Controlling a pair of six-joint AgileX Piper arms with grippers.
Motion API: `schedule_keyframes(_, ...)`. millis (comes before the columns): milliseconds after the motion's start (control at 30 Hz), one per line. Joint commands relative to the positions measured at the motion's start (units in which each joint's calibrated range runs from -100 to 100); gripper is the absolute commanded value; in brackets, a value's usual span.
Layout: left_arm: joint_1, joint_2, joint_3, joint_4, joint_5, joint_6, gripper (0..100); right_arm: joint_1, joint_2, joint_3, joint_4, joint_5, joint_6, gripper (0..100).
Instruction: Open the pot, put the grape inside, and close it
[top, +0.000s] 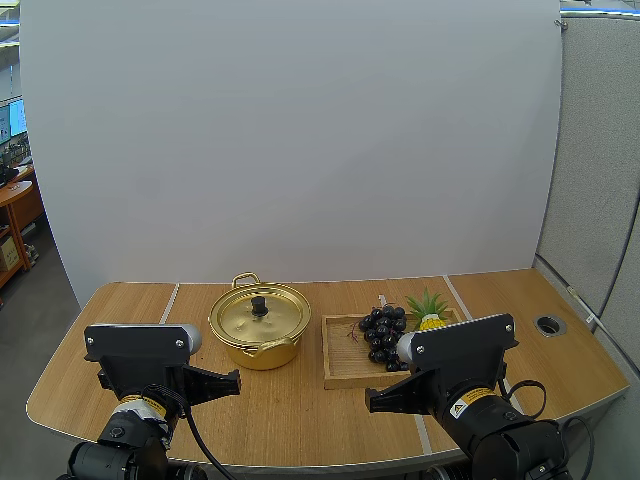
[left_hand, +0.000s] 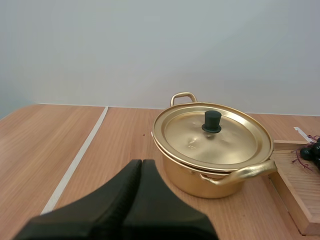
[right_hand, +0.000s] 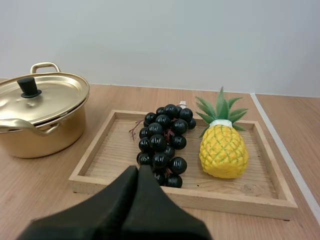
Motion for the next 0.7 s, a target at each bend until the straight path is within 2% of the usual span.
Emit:
schedule_keyframes(0, -0.17, -0.2, 0.1, 0.2, -1.3, -0.3, 0, -0.2, -0.4, 0.1, 0.2, -0.4, -0.1, 0)
schedule_keyframes(400, -0.17, -0.2, -1.4, 0.2, -1.3, 0.0, 0, -0.2, -0.4, 0.0, 3.1, -0.8, -0.1, 0)
schedule_keyframes(533, -0.17, -0.2, -7.3, 0.2, -1.3, 0.0, 0, -0.2, -0.4, -4.9, 2.4, -0.3, -0.1, 0)
schedule_keyframes(667, -0.17, -0.2, -14.2, 0.4, -1.3, 1.3, 0, -0.2, -0.4, -11.4, 0.2, 5.8, -0.1, 0)
